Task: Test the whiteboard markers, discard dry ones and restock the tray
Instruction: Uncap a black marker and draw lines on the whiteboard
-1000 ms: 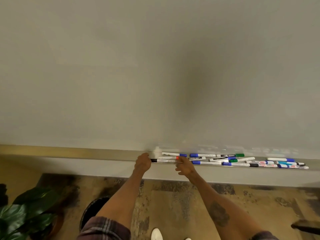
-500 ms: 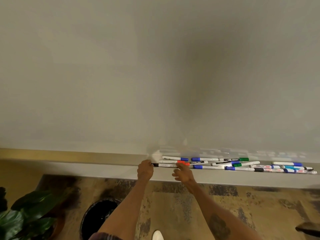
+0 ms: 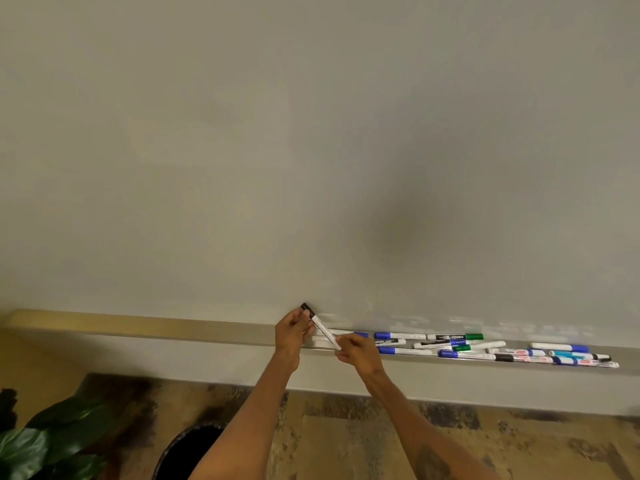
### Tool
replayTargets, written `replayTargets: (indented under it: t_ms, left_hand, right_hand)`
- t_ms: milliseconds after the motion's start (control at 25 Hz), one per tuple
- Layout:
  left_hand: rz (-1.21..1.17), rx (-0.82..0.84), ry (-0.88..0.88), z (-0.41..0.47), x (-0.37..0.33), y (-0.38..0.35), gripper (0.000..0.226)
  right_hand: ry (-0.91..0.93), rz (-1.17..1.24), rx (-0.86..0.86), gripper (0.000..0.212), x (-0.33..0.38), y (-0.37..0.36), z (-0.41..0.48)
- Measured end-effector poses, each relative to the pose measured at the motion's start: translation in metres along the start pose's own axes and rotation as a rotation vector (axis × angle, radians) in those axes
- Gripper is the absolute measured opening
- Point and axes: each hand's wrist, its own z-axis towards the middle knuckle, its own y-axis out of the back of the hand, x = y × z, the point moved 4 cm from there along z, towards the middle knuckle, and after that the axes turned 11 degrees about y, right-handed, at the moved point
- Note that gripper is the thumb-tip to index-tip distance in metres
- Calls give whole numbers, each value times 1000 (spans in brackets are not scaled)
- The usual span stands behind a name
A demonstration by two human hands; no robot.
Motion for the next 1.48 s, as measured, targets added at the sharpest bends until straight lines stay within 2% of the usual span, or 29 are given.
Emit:
replayTargets:
  t_ms: [160,240,440,680,840,1120,1200,1320,1480]
  left_hand:
    - [85,89,-61,-31,-15,-32,26]
    - [100,124,-108,-49,-23,-48,27]
    - [99,232,-249,-94,-51,-85,26]
    - [216,296,-543,-144,-117,-121,27]
    - [171,358,-645,-176,-163,-141,26]
    - [39,446,-839,-242,-264,-158,23]
    - [36,464,-940,-260,-297,-159,24]
    - [37,434,-1111,-284,-341,-155,26]
    - [93,240,-1380,-302,-389,-148,23]
  right_hand:
    - [220,-334,66,30,38,9,-18]
    - [329,-402,76,36,61,11,-22]
    - [564,-332,-2,32,119,28,-31]
    - [785,-287,-195,15,183,39,-28]
    - [889,-253,-311,27,247,36,-31]
    - [1161,-265,-583,31,365,31,-53]
    - [1235,-195,-588,30,387,24,-59]
    - [1231,-31,-570,31,417,20,-61]
    - [1253,89,-473,46,472,24,-67]
